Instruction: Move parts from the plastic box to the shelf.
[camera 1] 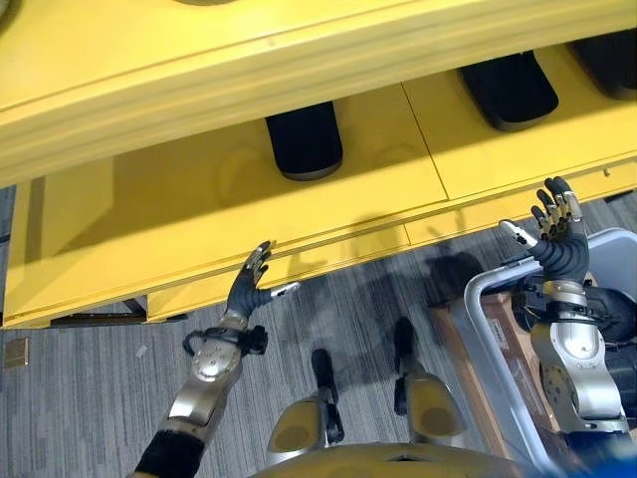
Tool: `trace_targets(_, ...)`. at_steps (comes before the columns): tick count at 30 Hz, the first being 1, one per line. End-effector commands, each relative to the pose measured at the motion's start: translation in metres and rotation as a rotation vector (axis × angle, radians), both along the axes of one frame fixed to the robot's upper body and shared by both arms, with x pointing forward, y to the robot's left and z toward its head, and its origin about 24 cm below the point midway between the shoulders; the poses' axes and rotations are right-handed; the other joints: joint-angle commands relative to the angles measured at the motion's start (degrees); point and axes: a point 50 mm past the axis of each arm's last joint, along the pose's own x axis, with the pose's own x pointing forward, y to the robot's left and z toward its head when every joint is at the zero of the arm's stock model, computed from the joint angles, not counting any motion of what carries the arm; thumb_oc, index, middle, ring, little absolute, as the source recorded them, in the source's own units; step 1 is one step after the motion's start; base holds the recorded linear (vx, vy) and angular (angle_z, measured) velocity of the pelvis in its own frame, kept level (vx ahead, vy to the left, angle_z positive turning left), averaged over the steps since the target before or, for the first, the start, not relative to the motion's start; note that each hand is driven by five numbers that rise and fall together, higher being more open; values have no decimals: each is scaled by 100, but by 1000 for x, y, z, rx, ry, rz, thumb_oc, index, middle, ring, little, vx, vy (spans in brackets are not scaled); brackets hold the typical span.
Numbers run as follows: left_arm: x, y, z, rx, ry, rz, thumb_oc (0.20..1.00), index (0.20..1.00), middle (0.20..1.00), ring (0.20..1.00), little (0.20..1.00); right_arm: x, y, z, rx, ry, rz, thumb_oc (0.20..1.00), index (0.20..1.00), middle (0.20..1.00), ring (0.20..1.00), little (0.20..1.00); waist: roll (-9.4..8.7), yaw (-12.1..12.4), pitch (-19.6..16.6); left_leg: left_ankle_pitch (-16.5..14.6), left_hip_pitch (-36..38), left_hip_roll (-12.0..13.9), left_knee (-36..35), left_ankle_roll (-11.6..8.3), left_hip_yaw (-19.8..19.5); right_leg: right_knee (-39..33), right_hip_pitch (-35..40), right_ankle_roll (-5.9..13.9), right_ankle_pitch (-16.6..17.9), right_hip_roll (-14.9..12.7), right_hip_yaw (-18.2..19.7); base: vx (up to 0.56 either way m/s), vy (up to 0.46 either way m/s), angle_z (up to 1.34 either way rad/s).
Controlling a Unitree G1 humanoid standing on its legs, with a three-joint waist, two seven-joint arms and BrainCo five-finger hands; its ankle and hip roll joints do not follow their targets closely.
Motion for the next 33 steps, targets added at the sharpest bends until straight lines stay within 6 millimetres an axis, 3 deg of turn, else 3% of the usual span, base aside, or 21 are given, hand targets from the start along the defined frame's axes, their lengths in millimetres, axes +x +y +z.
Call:
trace_targets(1, -4, 10, 8, -72, -38, 2, 1000, 1000, 1000, 1000, 1000, -6, -6, 12, -38, -73, -8, 1000, 1000, 1000, 1000, 1000, -197, 24, -545, 62, -163, 352, 359, -251, -210, 823, -111, 750, -269, -903, -60, 0, 82, 14)
trace_targets(11, -22, 23, 13, -181, -52, 71, 1000, 1000, 1000, 1000, 1000, -17, -16, -1, -18, -1, -30, 1000, 1000, 1000, 1000, 1000, -367, 89, -713, -442, -188, -247, 879, 90, -315, 777, 145, 958, 1, -1363, -111, -22, 142, 15)
trace_targets(14, -13, 27, 26, -145, -115, 68, 1000, 1000, 1000, 1000, 1000, -20, -17, -8, 7, 19, -29, 1000, 1000, 1000, 1000, 1000, -467, -23, -673, -464, -280, -436, 865, 210, -162, 734, -101, 1094, 547, -1458, 94, -96, 193, -5)
trace_targets(17, -5, 30, 35, -142, -160, 84, 1000, 1000, 1000, 1000, 1000, -18, -13, -9, 27, 17, -11, 1000, 1000, 1000, 1000, 1000, -531, -27, -640, -443, -329, -446, 823, 230, 25, 601, -326, 1166, 891, -1437, 160, -83, 99, -33)
trace_targets(18, -4, 32, 37, -135, -173, 99, 1000, 1000, 1000, 1000, 1000, -16, -10, -10, 41, 18, 3, 1000, 1000, 1000, 1000, 1000, -533, 13, -602, -444, -329, -376, 810, 234, 174, 619, -436, 1173, 923, -1431, -102, -146, 132, -61)
trace_targets(21, -10, 43, 41, -137, -192, 180, 1000, 1000, 1000, 1000, 1000, -11, -3, -8, 58, 16, 57, 1000, 1000, 1000, 1000, 1000, -388, 265, -522, -342, -177, -65, 557, 240, 647, 1543, -218, 1049, 38, -1458, -978, -49, 161, -151)
trace_targets(24, -17, 47, 35, -153, -162, 215, 1000, 1000, 1000, 1000, 1000, -10, -1, -9, 59, 21, 71, 1000, 1000, 1000, 1000, 1000, -397, 376, -550, -329, -139, -35, 531, 290, 831, 1947, -83, 951, -224, -1406, -1166, -63, 36, -133)
trace_targets(25, -24, 53, 31, -152, -140, 249, 1000, 1000, 1000, 1000, 1000, -6, 5, -8, 75, 15, 91, 1000, 1000, 1000, 1000, 1000, -421, 535, -582, -255, -140, 44, 483, 275, 1097, 2078, 51, 966, -280, -1474, -1579, -74, -18, -83)
trace_targets(28, -33, 57, 26, -152, -110, 274, 1000, 1000, 1000, 1000, 1000, -4, 6, -8, 77, 21, 103, 1000, 1000, 1000, 1000, 1000, -546, 655, -710, -139, -134, 112, 391, 183, 1369, 1433, 384, 1008, -183, -1396, -1757, -55, -195, -98)
trace_targets(29, -35, 57, 22, -173, -93, 287, 1000, 1000, 1000, 1000, 1000, -7, 3, -8, 68, 27, 93, 1000, 1000, 1000, 1000, 1000, -579, 641, -796, -112, -161, 198, 517, 98, 1457, 994, 510, 943, -329, -1183, -1651, 13, -276, -95)
trace_targets(33, -41, 53, 16, -202, -74, 299, 1000, 1000, 1000, 1000, 1000, -16, -6, -9, 67, 32, 74, 1000, 1000, 1000, 1000, 1000, -526, 519, -894, 51, -145, 591, 707, -166, 1672, 463, 728, 763, -485, -780, -1555, 37, -265, -65)
